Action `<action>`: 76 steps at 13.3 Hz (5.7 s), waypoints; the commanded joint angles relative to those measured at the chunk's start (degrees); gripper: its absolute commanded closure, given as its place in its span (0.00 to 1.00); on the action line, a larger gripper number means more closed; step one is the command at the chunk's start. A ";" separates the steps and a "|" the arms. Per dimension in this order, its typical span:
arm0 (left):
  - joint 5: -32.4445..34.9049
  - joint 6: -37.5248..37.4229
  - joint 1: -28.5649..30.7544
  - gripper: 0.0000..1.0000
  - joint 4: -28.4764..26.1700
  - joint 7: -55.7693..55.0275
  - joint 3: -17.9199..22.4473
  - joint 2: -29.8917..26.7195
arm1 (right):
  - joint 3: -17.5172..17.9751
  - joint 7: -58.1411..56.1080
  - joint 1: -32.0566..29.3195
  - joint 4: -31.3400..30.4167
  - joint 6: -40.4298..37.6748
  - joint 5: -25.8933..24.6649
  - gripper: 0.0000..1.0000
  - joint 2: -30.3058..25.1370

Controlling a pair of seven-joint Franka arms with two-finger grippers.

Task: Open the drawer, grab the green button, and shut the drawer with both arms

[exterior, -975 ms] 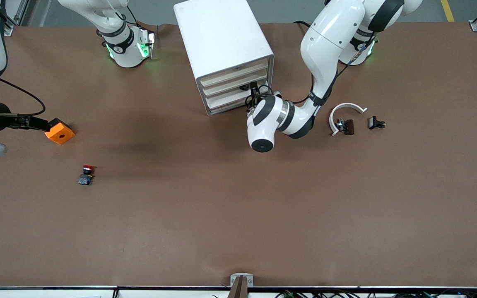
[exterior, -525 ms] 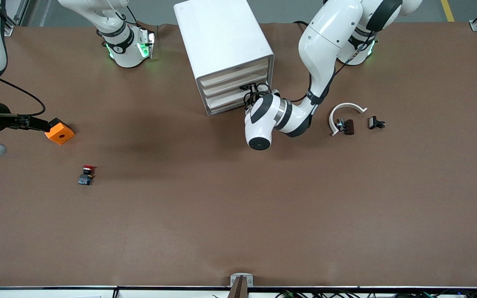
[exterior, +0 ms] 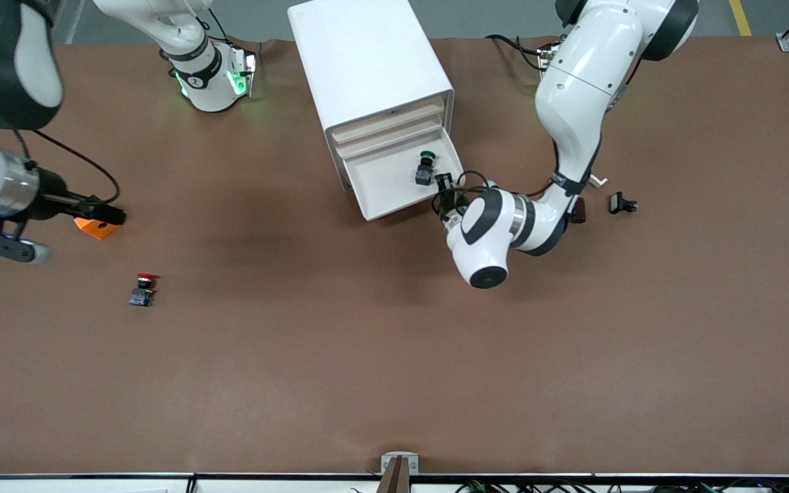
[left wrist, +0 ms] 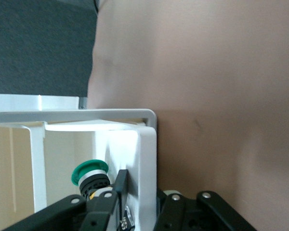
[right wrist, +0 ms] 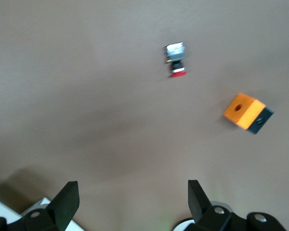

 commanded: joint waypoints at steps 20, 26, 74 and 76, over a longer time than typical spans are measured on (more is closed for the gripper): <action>20.40 3.72 8.88 0.00 14.98 48.02 13.11 -15.65 | -0.80 44.40 49.72 1.28 37.56 3.01 0.00 24.50; 23.29 0.11 15.13 0.00 9.28 78.62 13.03 -21.54 | -0.80 48.02 52.10 2.86 38.89 0.90 0.00 27.93; 25.77 43.81 0.63 0.00 -31.25 66.55 -18.16 -20.58 | -0.98 -3.82 0.43 -7.92 40.70 0.63 1.00 18.35; 25.77 42.65 0.63 0.00 -31.25 64.01 -20.98 -20.41 | -0.98 -6.55 -0.54 -12.23 46.51 0.63 1.00 18.53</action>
